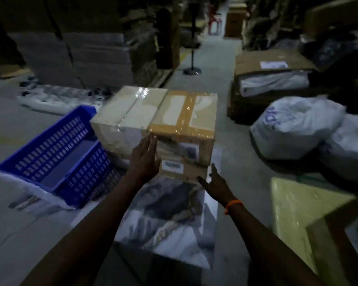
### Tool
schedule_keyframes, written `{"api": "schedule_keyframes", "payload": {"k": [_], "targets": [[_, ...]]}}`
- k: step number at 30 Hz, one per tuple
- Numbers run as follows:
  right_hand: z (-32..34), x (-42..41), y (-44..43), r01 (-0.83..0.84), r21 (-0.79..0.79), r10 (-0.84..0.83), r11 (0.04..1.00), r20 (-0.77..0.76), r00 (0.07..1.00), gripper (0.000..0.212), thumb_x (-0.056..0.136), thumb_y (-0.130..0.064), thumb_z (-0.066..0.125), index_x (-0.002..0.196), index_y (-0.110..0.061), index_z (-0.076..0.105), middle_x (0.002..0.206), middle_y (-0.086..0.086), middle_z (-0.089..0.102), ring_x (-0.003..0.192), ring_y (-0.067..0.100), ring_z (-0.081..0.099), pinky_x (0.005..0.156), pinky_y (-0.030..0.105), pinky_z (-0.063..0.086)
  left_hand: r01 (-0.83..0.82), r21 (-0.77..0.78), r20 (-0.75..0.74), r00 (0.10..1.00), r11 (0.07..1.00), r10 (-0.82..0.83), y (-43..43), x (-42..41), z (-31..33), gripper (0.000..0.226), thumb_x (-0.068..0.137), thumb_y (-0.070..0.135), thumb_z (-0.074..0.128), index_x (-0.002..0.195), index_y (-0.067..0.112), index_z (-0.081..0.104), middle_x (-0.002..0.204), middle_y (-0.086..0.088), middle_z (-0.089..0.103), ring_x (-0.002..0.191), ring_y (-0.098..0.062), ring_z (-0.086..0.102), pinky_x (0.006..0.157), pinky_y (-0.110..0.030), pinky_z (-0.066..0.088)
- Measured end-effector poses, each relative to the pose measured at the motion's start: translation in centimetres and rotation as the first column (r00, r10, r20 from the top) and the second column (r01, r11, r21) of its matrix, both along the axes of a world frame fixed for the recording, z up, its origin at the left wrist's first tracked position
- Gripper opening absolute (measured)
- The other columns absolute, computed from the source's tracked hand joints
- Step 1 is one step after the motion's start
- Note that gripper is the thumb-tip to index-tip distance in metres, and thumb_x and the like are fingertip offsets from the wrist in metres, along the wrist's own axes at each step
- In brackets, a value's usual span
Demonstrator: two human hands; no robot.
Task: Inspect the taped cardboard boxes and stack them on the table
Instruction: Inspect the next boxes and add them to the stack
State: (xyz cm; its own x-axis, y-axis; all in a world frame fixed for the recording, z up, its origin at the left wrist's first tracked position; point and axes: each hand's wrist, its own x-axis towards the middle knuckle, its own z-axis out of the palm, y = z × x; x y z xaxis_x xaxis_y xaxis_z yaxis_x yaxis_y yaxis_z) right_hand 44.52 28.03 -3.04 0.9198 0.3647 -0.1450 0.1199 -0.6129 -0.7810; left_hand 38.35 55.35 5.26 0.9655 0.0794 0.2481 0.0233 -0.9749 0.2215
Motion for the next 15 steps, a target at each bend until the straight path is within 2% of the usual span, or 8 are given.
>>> {"api": "schedule_keyframes", "payload": {"k": [2,5,8,12,15], "targets": [[-1.6,-3.2,-1.1,0.016,-0.047,-0.017,0.999,-0.014,1.0,0.093,0.099,-0.043,0.066,0.164,-0.01,0.01,0.155,0.023,0.047,0.137,0.039,0.051,0.106,0.039,0.042,0.069,-0.049,-0.006,0.998,0.996,-0.069,-1.6,-2.5,-2.8,0.073,0.094,0.031,0.068,0.154,0.004,0.036,0.159,-0.024,0.034,0.145,-0.042,0.035,0.114,-0.053,0.034],[-3.9,-8.5,-4.1,0.061,-0.111,-0.071,0.992,-0.087,0.994,0.092,0.098,-0.048,0.065,0.165,-0.009,0.014,0.152,0.024,0.049,0.136,0.038,0.051,0.106,0.041,0.042,0.159,-0.188,-0.231,0.952,0.969,-0.201,-4.9,-5.9,-6.1,0.058,0.094,0.023,0.068,0.145,0.003,0.05,0.149,-0.024,0.047,0.138,-0.043,0.042,0.108,-0.049,0.039],[-4.5,-14.0,-8.6,0.261,-0.073,-0.268,0.962,-0.097,0.959,0.085,0.097,-0.044,0.068,0.162,-0.011,0.025,0.149,0.021,0.052,0.131,0.035,0.057,0.106,0.04,0.045,0.288,-0.302,-0.305,0.874,0.909,-0.379,-9.1,-8.7,-8.9,0.045,0.092,0.028,0.06,0.131,0.006,0.063,0.131,-0.021,0.063,0.118,-0.041,0.06,0.094,-0.041,0.047],[-3.6,-21.8,-16.6,0.572,-0.023,-0.572,0.82,-0.031,0.819,0.067,0.096,-0.032,0.073,0.152,-0.011,0.045,0.13,0.01,0.062,0.116,0.025,0.063,0.093,0.032,0.048,0.457,-0.377,-0.276,0.775,0.806,-0.569,-17.4,-9.8,-10.2,0.035,0.094,0.02,0.069,0.128,0.008,0.066,0.125,-0.017,0.068,0.115,-0.034,0.063,0.095,-0.033,0.043],[-1.9,-25.8,-23.0,0.685,-0.024,-0.682,0.728,0.083,0.727,0.058,0.095,-0.021,0.075,0.144,-0.004,0.052,0.129,0.018,0.064,0.114,0.031,0.064,0.097,0.045,0.053,0.546,-0.42,-0.221,0.712,0.724,-0.666,-24.6,-9.9,-9.3,0.035,0.093,0.021,0.071,0.127,0.011,0.067,0.126,-0.014,0.068,0.118,-0.033,0.062,0.1,-0.034,0.042]]}}
